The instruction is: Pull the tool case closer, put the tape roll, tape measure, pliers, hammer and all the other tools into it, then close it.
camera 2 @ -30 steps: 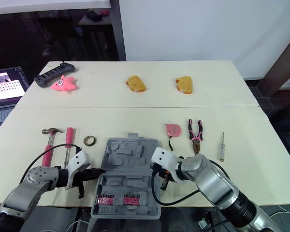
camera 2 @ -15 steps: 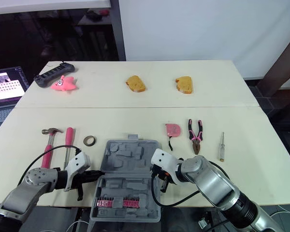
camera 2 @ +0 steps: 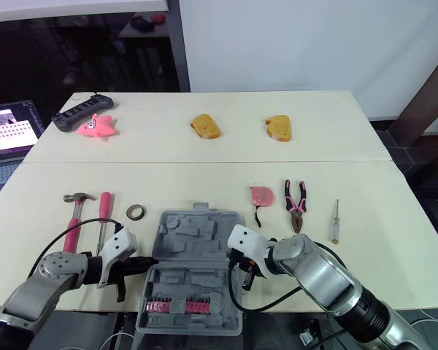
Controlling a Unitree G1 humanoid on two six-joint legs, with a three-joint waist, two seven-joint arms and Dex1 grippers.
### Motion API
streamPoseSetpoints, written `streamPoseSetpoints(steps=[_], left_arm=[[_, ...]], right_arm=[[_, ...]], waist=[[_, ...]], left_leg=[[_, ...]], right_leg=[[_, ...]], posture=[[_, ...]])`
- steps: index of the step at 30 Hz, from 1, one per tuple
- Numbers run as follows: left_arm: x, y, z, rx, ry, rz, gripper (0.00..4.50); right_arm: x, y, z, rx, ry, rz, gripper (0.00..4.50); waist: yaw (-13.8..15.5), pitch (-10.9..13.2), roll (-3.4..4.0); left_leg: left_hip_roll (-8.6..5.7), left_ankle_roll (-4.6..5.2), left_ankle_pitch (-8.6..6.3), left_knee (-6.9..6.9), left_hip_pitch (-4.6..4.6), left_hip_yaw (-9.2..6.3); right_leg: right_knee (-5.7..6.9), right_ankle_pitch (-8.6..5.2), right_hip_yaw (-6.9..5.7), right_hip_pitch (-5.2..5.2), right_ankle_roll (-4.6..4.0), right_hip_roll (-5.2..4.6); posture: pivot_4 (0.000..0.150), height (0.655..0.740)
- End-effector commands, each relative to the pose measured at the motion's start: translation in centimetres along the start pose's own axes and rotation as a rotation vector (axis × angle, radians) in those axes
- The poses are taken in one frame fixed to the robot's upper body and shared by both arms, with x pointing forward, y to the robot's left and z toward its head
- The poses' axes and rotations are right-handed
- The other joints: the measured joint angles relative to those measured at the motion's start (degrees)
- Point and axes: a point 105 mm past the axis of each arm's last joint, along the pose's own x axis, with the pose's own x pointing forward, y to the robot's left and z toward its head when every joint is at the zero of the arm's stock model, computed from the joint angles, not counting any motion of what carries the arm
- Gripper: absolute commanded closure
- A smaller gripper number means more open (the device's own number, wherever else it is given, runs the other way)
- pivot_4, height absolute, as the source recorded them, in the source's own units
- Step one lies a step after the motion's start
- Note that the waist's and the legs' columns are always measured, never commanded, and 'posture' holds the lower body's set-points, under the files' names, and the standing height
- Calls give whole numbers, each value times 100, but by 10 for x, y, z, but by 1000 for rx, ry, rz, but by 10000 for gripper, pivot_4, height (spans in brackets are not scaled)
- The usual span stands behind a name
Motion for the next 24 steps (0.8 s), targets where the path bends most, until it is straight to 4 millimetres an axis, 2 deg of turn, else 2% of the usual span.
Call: streamPoseSetpoints(steps=[1, 10, 14, 19, 23, 24], left_arm=[[1, -7, -20, -54, 69, -24, 45000], [-24, 12, -30, -73, 101, 62, 45000], [-41, 16, -33, -83, 106, 95, 45000], [-99, 36, -32, -143, 50, 249, 45000], [-165, 59, -36, -220, -12, 448, 45000], [-183, 65, -41, -234, -11, 513, 42443]], right_arm=[[-1, 3, -9, 11, 18, 20, 44854], [-24, -21, -31, 54, 29, -64, 44854], [-40, -29, -32, 69, -40, -103, 44854], [-89, -41, -33, 46, -278, -200, 44854], [-136, -57, -65, 97, -366, -333, 44854], [-147, -60, -77, 121, -366, -357, 42472]], waist=[[0, 0, 0], [-14, 3, -4], [-17, 5, -8], [-23, 25, -32], [15, 43, -59], [21, 45, -65]], left_leg=[[0, 0, 0, 0, 0, 0], [0, 0, 0, -3, -4, 1], [1, 0, 0, -5, -10, 2], [2, 1, 0, -10, -29, 2], [2, 1, 0, 6, -63, 2], [1, 0, 0, 9, -68, 2]], right_leg=[[0, 0, 0, 0, 0, 0], [-3, -2, 1, -8, -1, 0], [-2, -9, 1, -15, -10, 0], [2, -13, 2, -36, -6, 1], [1, -13, 1, -52, -9, 1], [-1, -13, 0, -51, -10, 1]], posture=[[1500, 7400], [1500, 7400], [1500, 7400], [1500, 7400], [1500, 7400], [1500, 7400]])
